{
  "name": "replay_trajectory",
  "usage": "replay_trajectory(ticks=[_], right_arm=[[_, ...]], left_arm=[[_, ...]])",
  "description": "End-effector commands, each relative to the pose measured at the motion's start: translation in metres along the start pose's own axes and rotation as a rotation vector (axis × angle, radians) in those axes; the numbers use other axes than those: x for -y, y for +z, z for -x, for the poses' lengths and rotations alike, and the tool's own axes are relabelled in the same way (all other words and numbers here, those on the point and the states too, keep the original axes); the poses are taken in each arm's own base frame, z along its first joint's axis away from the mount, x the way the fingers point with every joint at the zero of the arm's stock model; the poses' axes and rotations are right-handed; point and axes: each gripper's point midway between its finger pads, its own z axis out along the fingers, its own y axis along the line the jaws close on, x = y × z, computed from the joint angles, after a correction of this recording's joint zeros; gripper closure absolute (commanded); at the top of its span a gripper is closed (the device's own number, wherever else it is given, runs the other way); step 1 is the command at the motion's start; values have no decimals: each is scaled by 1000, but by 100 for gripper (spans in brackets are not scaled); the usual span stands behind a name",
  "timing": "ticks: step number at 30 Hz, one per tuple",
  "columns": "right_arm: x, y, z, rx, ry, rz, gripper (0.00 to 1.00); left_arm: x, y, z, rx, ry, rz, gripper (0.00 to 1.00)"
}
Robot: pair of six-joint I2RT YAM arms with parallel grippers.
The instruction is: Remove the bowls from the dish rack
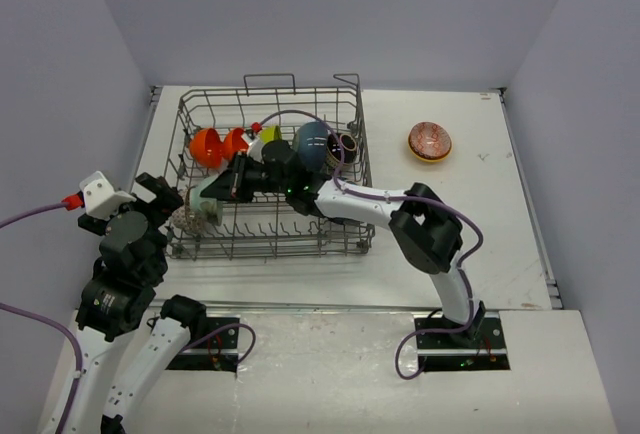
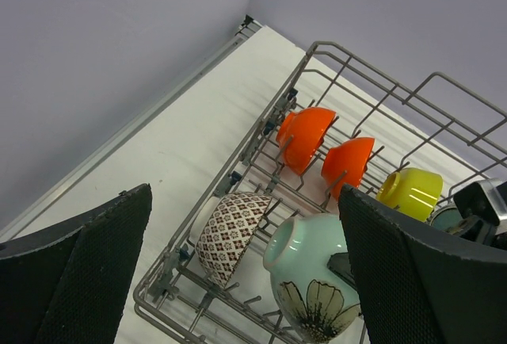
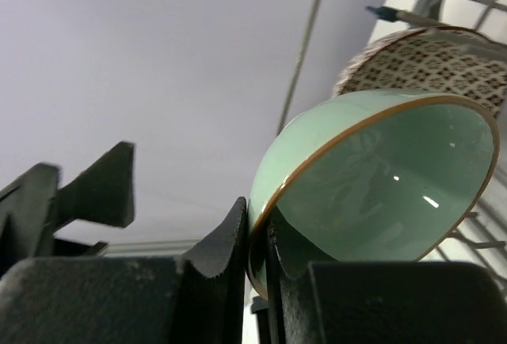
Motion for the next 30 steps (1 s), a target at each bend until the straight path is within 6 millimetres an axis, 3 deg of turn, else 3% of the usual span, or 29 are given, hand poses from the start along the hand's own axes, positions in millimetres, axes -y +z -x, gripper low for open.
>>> replay_trajectory(ticks=[1,8,10,12,13,15,17,18,19,20,23,24,27,29,30], right_arm=[[-118,-36,7,17,-111,263,100],[-164,-70,39,90,-248,261,100],[-185,-94,57,144,-329,246,100],[-191,-116,85,225,-407,206,100],[-203,-137,92,260,-432,186,100],[-201,-168,125,374,-515,108,100],[-206,-207,139,447,-603,23,100],[-201,-229,162,530,-622,-40,100],[-193,-246,169,552,-632,-112,100],[-194,-280,189,654,-694,-196,100],[-170,-334,213,745,-781,-441,100],[-153,-362,234,808,-774,-562,100],[-88,-412,260,795,-733,-881,100],[-57,-440,276,774,-724,-1046,100],[-20,-440,289,710,-692,-1146,100]], left_arm=[[4,2,5,19,-4,-7,0],[-6,-1,9,27,-23,38,0],[-7,-2,10,30,-27,44,0],[-7,-2,10,30,-28,41,0],[-7,-2,10,30,-27,42,0],[-6,-1,9,28,-26,40,0],[-5,-1,10,29,-28,36,0],[-5,-1,9,29,-25,36,0],[-5,-1,8,27,-24,35,0],[-4,0,8,26,-24,33,0],[-3,0,8,24,-21,30,0],[-3,0,7,22,-18,29,0],[-1,1,7,21,-18,25,0],[0,2,6,17,-14,22,0],[1,2,5,12,-8,20,0]])
